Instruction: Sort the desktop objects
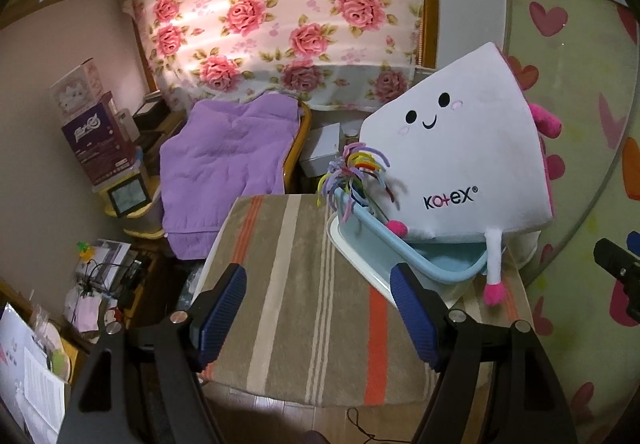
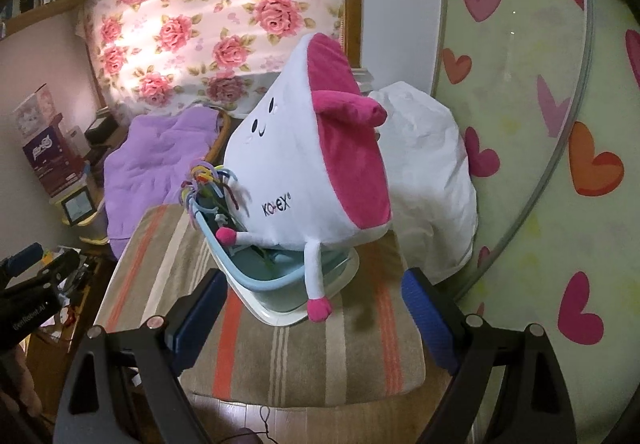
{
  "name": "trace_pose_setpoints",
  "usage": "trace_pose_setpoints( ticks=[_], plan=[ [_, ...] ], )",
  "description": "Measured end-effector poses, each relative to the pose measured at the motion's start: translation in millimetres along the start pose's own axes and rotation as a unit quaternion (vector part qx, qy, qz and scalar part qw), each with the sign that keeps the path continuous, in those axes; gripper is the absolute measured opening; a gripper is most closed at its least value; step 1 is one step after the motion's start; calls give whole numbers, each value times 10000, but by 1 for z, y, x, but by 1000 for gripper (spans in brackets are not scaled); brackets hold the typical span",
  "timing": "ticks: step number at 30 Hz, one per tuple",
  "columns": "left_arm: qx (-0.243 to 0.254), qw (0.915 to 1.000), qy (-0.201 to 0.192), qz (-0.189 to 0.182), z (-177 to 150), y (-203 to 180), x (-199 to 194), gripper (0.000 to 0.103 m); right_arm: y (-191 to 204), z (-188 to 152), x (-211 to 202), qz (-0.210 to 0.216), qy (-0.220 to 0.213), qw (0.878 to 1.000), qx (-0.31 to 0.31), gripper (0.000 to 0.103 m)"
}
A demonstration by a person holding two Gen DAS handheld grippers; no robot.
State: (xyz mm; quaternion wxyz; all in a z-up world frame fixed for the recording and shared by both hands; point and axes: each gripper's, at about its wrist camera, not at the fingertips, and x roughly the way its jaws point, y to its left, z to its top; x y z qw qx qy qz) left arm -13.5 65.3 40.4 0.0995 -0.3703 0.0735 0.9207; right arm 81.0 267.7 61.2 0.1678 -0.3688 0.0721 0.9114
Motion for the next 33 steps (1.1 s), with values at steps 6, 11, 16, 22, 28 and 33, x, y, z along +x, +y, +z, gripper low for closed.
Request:
trace_pose_setpoints(
  ticks=[6, 11, 16, 22, 28, 33],
  plan=[
    [-19, 10000, -10, 88, -5, -3, -7, 78, -1, -3, -4, 41, -21, 9999, -124, 92],
    [-23, 9999, -1, 114, -4, -2, -7, 78, 1, -5, -6, 105, -10, 9999, -121, 92],
    [-30, 9999, -53, 129, -3, 1, -8, 78, 7, -7, -8, 157, 31, 9997, -159, 92],
    [-6, 9999, -47, 130, -3, 4, -8, 78, 18, -12, -11, 154, 51, 9996, -240, 92],
    [15, 9999, -35, 115, -3, 6, -8, 78, 27, -14, -12, 130, 68, 9995, -267, 92],
    [28, 9999, -64, 118, -2, 7, -8, 78, 30, -15, -11, 99, 99, 9995, -276, 92]
  ],
)
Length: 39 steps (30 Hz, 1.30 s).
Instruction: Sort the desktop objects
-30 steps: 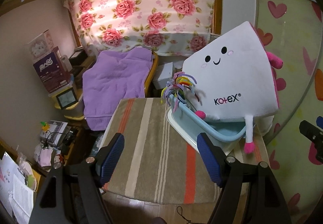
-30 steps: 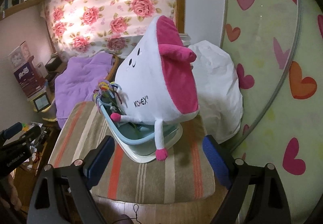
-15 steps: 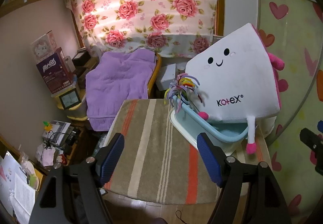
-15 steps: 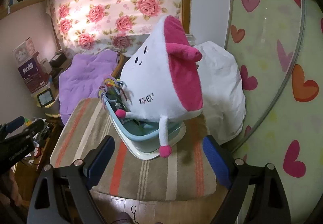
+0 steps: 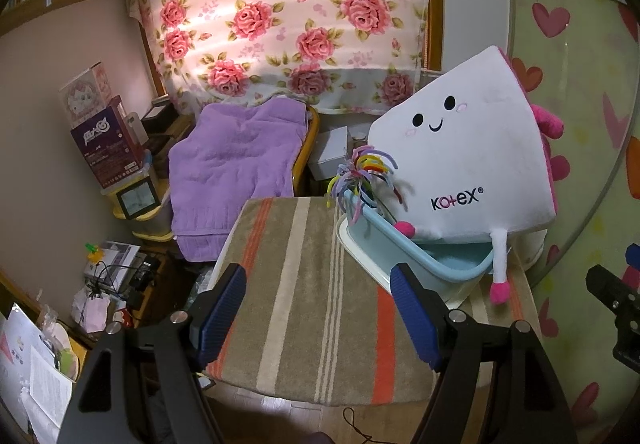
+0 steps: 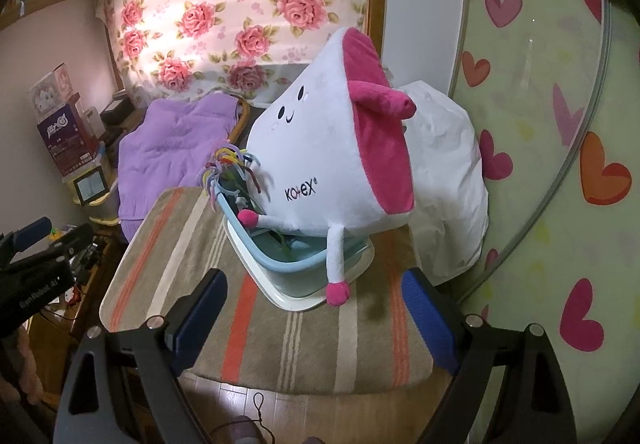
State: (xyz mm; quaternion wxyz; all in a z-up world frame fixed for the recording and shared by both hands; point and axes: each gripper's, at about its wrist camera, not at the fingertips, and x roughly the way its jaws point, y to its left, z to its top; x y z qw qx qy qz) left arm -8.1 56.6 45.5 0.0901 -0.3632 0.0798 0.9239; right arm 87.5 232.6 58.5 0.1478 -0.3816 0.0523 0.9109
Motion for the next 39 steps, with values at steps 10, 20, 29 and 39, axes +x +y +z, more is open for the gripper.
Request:
trace_pose_setpoints(
  ticks=[10, 20, 29, 39],
  plan=[
    [-11, 10000, -17, -56, 0, 0, 0, 78, 2, 0, 0, -63, 41, 10000, 27, 92],
    [-27, 10000, -15, -44, 1, 3, -1, 78, 2, 2, 1, -48, 43, 10000, 13, 92],
    [-40, 10000, 8, -18, 1, -2, 2, 78, 5, 1, -1, -36, 36, 10000, 44, 92],
    [-40, 10000, 17, -8, 1, -4, 4, 78, 4, 2, 0, -29, 32, 10000, 10, 92]
  ],
)
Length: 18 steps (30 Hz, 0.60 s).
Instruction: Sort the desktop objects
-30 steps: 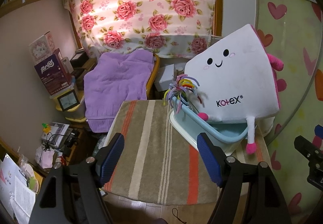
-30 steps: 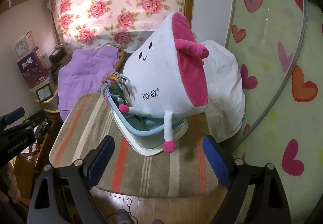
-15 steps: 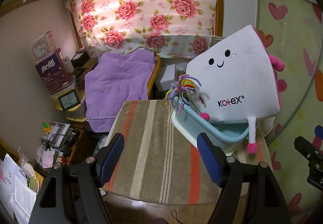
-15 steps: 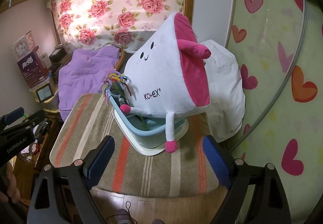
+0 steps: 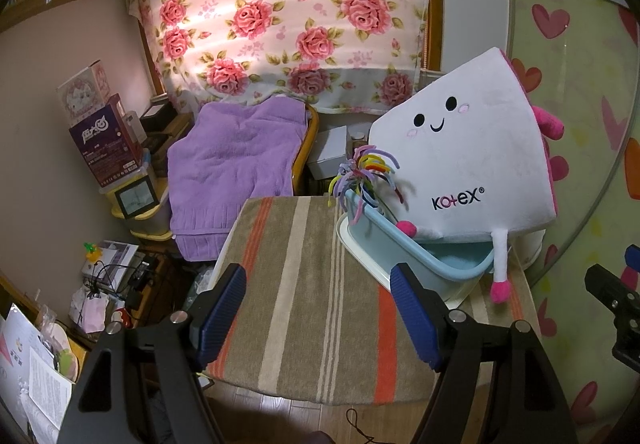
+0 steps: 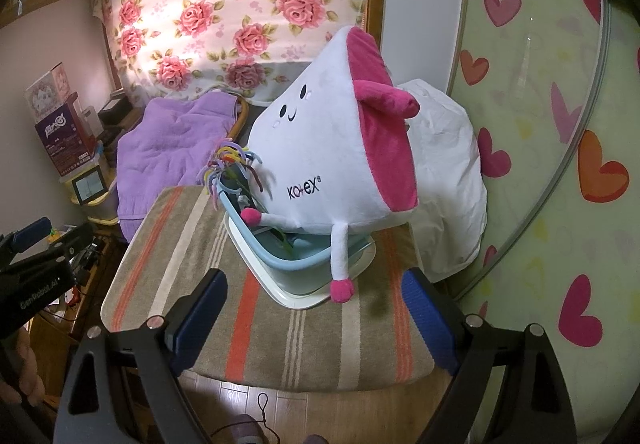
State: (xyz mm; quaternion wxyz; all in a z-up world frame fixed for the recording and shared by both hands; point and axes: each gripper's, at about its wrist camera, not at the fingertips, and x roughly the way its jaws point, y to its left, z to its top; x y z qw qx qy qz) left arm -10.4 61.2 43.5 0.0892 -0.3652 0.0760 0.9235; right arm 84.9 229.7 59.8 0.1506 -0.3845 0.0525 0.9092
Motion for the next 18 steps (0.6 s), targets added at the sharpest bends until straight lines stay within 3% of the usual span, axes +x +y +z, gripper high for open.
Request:
trace_pose_setpoints(
  ticks=[18],
  plan=[
    [29, 10000, 29, -61, 0, 4, -1, 78, -4, 2, 10, -105, 135, 9996, 221, 92]
  ],
)
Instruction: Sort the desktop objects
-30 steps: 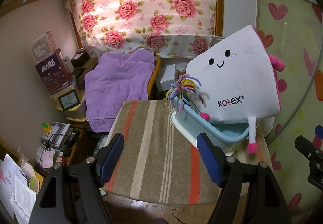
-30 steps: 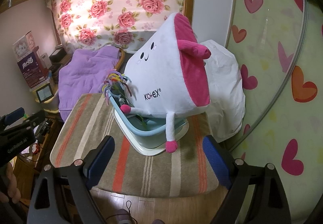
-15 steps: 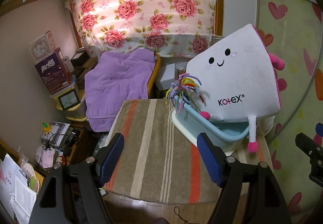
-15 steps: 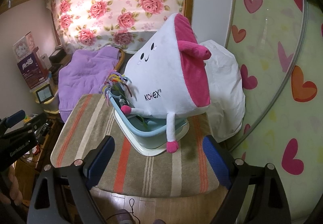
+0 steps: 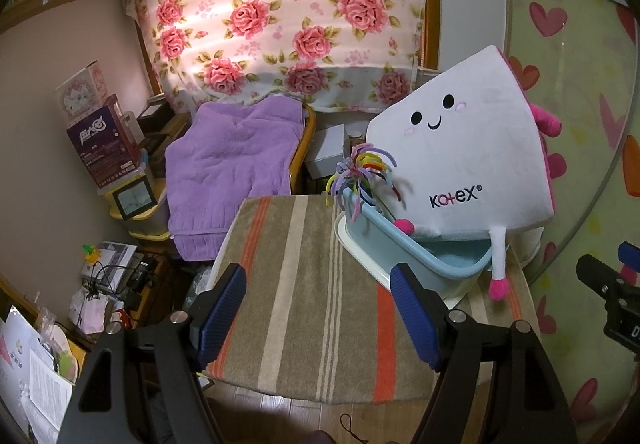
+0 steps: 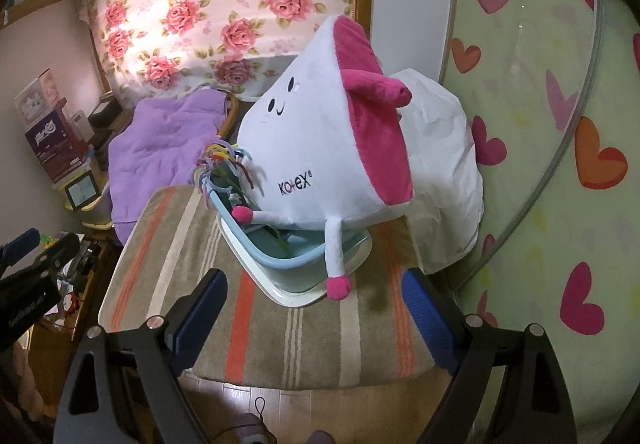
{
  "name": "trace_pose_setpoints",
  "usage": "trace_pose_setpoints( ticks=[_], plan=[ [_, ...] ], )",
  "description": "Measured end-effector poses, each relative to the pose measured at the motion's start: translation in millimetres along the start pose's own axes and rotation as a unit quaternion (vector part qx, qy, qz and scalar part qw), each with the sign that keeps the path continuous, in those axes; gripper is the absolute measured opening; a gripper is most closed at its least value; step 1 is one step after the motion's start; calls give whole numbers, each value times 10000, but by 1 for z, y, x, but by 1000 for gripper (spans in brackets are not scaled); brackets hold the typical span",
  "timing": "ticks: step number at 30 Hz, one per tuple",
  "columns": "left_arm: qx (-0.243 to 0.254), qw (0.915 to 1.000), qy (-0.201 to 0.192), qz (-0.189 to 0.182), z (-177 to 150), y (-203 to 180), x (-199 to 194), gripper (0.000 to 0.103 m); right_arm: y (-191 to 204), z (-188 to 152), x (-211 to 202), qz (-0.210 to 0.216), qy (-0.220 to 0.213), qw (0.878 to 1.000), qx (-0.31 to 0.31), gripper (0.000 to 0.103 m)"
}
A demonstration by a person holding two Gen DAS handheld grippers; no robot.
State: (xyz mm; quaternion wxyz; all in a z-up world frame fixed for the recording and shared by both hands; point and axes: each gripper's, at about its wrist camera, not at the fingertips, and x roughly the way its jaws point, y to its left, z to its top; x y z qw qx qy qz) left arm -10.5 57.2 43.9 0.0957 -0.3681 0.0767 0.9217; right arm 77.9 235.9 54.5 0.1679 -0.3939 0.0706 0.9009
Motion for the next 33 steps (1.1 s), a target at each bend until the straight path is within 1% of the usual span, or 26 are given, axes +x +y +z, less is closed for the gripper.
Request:
trace_pose_setpoints(
  ticks=[14, 33],
  plan=[
    [18, 10000, 5, -60, -5, 3, -2, 78, 6, 4, 10, 26, 69, 10000, -17, 92],
    [34, 10000, 10, -64, 1, 4, 3, 78, 10, 4, 19, 25, 169, 9999, -12, 92]
  ],
)
